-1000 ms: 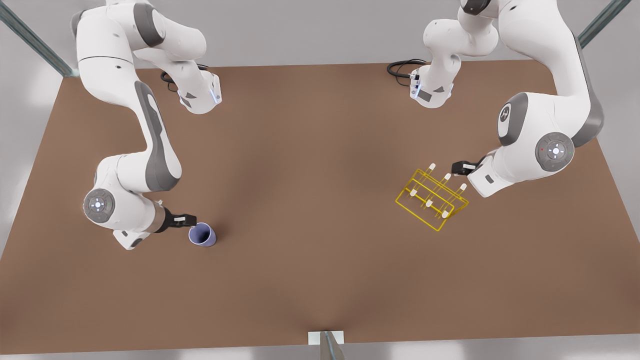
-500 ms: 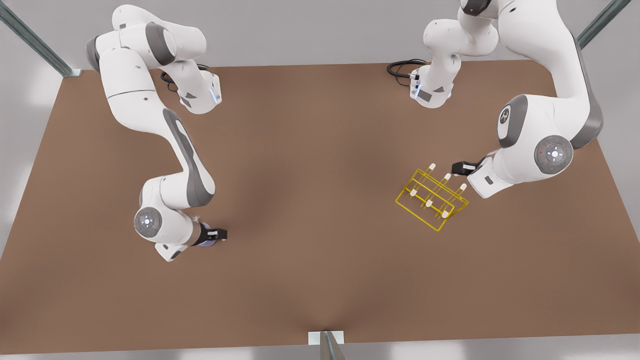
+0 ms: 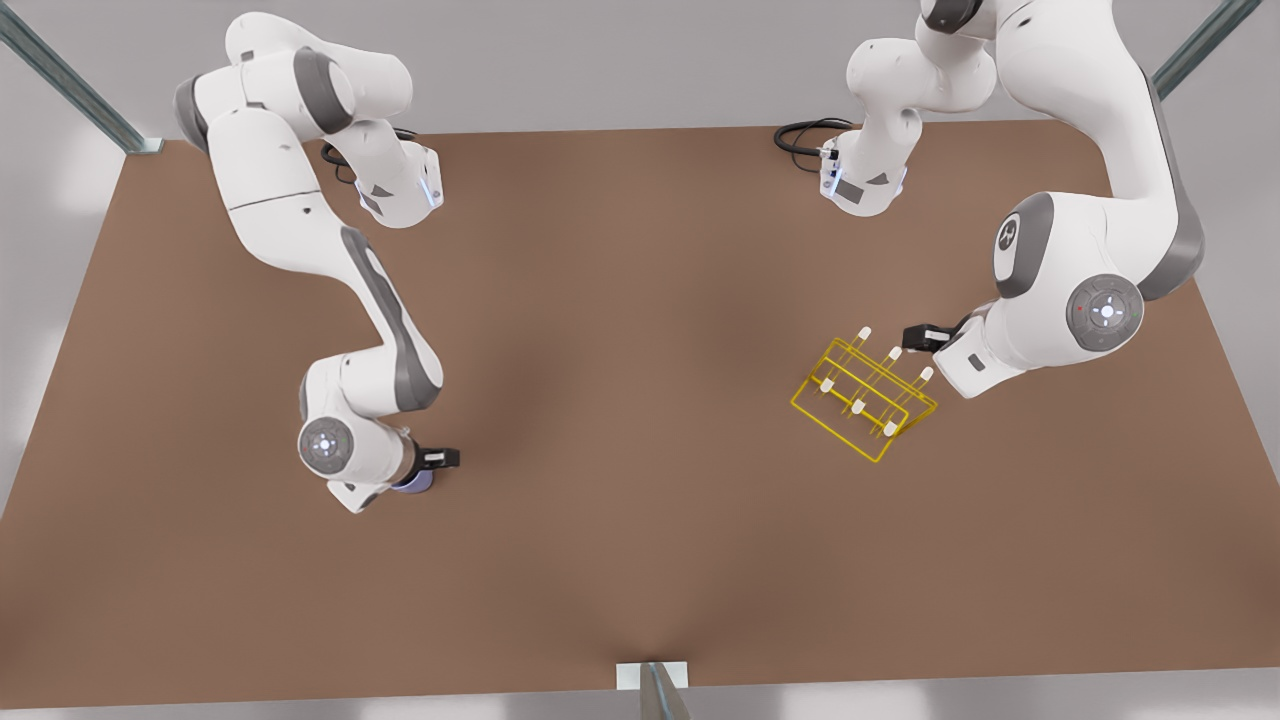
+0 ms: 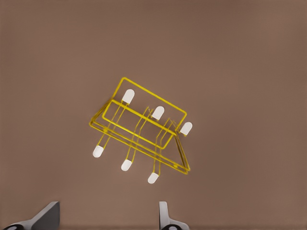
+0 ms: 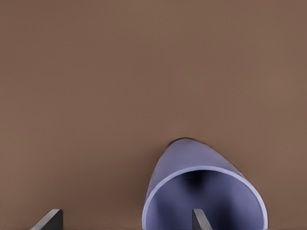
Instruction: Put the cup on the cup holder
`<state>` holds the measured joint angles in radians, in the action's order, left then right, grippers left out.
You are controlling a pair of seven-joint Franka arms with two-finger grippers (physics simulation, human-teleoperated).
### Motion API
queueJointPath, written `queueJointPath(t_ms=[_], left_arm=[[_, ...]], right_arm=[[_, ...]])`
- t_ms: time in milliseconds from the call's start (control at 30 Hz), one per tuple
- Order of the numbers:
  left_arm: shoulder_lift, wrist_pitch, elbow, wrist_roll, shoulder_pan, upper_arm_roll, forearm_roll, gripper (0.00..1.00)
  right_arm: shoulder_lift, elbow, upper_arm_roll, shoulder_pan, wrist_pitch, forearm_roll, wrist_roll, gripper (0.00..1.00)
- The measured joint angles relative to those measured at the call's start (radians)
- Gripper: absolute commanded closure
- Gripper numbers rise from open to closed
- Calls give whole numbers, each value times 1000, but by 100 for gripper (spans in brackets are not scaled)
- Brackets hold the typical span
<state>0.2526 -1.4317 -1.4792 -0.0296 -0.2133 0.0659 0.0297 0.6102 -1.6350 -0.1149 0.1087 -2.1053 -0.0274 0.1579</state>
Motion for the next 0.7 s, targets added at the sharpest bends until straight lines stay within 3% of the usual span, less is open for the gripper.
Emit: queueJointPath(t_ms=[200, 233, 267, 300, 367, 700], left_arm=[[-1, 0, 0, 0, 0, 0, 0, 0], [0, 0, 0, 0, 0, 1, 0, 0], [0, 0, -1, 0, 0, 1, 0, 0], [1, 0, -1, 0, 0, 1, 0, 0], [1, 0, -2, 0, 0, 1, 0, 0], [2, 0, -2, 0, 0, 2, 0, 0]], right_arm=[[18, -14, 1, -6, -9, 3, 5, 0], [27, -11, 1, -8, -12, 3, 5, 20], [34, -9, 1, -9, -17, 3, 6, 33], [38, -8, 2, -9, -21, 2, 6, 56], [40, -6, 4, -11, -30, -4, 3, 79], [33, -8, 14, -7, -59, -1, -6, 79]])
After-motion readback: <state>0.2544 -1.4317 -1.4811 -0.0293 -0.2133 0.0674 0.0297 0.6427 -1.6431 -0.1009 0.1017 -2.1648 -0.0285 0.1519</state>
